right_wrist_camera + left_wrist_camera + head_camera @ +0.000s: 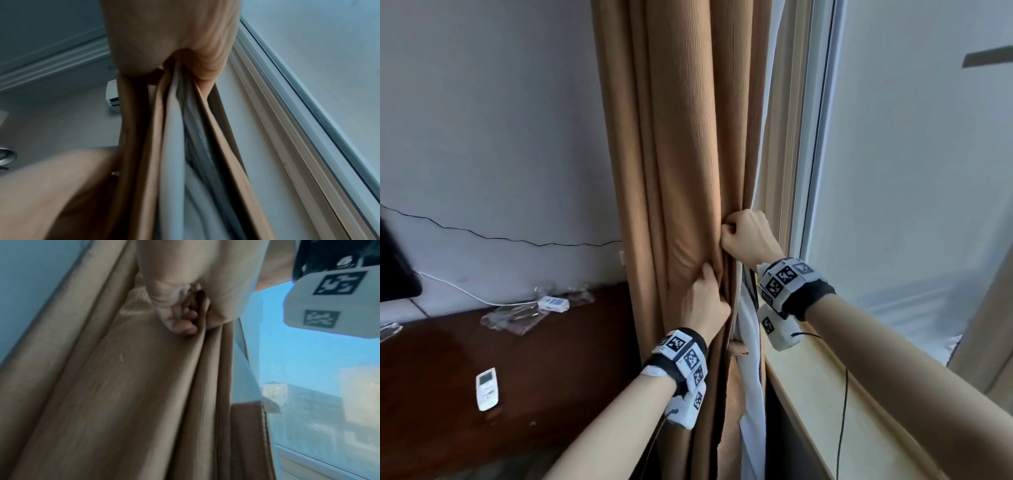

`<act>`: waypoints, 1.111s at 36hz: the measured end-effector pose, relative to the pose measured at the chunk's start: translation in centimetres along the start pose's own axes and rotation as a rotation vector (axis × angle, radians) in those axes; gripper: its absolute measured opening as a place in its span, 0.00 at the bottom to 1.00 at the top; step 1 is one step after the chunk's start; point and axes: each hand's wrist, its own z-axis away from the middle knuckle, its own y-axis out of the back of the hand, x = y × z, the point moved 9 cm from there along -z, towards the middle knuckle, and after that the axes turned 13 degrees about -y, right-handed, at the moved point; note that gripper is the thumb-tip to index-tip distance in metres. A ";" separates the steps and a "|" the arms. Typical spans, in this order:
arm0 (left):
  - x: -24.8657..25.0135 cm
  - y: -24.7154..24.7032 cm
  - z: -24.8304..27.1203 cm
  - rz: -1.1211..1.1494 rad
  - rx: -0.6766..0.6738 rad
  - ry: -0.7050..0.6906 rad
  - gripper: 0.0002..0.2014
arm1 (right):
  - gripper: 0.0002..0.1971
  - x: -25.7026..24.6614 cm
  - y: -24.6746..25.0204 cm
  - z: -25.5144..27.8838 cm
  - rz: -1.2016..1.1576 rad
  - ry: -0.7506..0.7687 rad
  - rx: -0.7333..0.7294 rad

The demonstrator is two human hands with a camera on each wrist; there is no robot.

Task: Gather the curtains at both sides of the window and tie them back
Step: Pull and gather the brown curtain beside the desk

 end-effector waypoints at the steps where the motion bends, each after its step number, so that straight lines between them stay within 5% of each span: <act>1: 0.4 -0.5 0.0 0.055 -0.019 -0.011 0.25 | 0.16 0.2 0.2 0.0 -0.028 -0.008 0.007; 5: 0.9 -2.2 -0.5 0.229 -0.079 -0.006 0.21 | 0.23 0.7 1.2 0.1 -0.170 -0.025 0.037; 12: -0.5 -5.1 -2.0 0.212 -0.242 0.046 0.23 | 0.35 0.4 0.6 0.8 -0.177 -0.021 -0.024; 14: -0.5 -5.9 -2.0 0.227 -0.317 0.024 0.26 | 0.34 0.5 0.4 0.5 -0.118 -0.009 -0.032; 17: -1.4 -5.7 -2.1 0.301 -0.351 -0.025 0.27 | 0.18 1.5 -0.1 -0.3 -0.072 -0.008 -0.037; 26: -12.1 1.8 -2.9 0.245 0.184 0.232 0.09 | 0.17 2.6 0.5 -0.9 0.004 0.013 -0.013; 28: -13.2 1.8 -3.5 0.228 0.186 0.222 0.07 | 0.18 2.7 0.6 -0.9 0.015 0.015 -0.005; 35: -13.4 0.5 -6.6 0.244 0.143 0.288 0.36 | 0.18 3.2 0.9 -0.8 -0.010 0.013 0.005; 40: -12.9 -0.4 -7.7 0.232 0.147 0.318 0.17 | 0.19 3.6 1.2 -1.0 -0.001 0.004 0.036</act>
